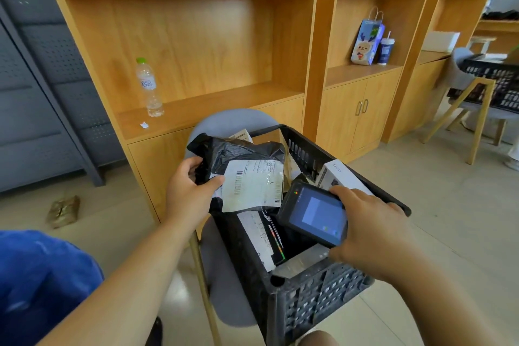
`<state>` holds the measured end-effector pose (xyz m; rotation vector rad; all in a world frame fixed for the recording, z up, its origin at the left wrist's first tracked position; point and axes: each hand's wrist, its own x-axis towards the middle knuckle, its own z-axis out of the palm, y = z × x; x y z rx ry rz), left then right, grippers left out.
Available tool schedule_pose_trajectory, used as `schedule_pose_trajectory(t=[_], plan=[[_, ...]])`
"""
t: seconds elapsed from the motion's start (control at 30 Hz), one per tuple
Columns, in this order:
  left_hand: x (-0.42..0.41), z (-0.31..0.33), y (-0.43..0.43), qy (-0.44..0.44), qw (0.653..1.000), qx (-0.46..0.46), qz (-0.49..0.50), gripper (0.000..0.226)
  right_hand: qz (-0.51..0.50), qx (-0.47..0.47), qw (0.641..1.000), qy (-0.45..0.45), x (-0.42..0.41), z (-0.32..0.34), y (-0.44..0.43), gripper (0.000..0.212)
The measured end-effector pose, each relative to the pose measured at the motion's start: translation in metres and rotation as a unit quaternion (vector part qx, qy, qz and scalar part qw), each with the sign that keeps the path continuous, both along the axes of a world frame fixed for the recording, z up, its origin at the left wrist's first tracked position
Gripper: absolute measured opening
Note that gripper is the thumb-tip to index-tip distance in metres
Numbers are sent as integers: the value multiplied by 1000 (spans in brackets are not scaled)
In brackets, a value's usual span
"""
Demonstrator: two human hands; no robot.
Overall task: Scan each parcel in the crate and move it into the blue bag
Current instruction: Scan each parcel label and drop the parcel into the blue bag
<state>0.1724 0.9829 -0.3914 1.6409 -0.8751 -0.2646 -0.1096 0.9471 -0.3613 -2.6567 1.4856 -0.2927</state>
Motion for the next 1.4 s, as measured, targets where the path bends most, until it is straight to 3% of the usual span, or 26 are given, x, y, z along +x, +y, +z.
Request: schedule_pose_trajectory(t=[0.2,0.47,0.6,0.7,0.83,0.9,1.03,1.2,1.4], plan=[[6,3,19,15,1000,-22,13,56,9,-12,999,-31,11,-2,5,92],[46,-8,116,87,991,-60,82,35,98,-13,991,-95,72,-2,34,92],[73,-30,187,86,978,-52,180,32,161,11,983,-93,115,-6,57,93],[98,-49,236,99,950,-29,293,41,202,20,975,-93,141,-11,74,94],[125,-68,281,50,919,70,384,53,240,37,967,-80,167,-17,91,90],[137,-81,293,38,924,149,351,46,249,42,965,-69,175,-20,97,89],[141,-102,297,80,910,296,280,64,251,45,965,-67,175,-22,98,91],[115,-101,260,70,942,289,158,31,208,33,975,-73,152,-19,82,97],[65,-66,178,27,975,220,32,12,137,28,985,-99,98,-14,47,96]])
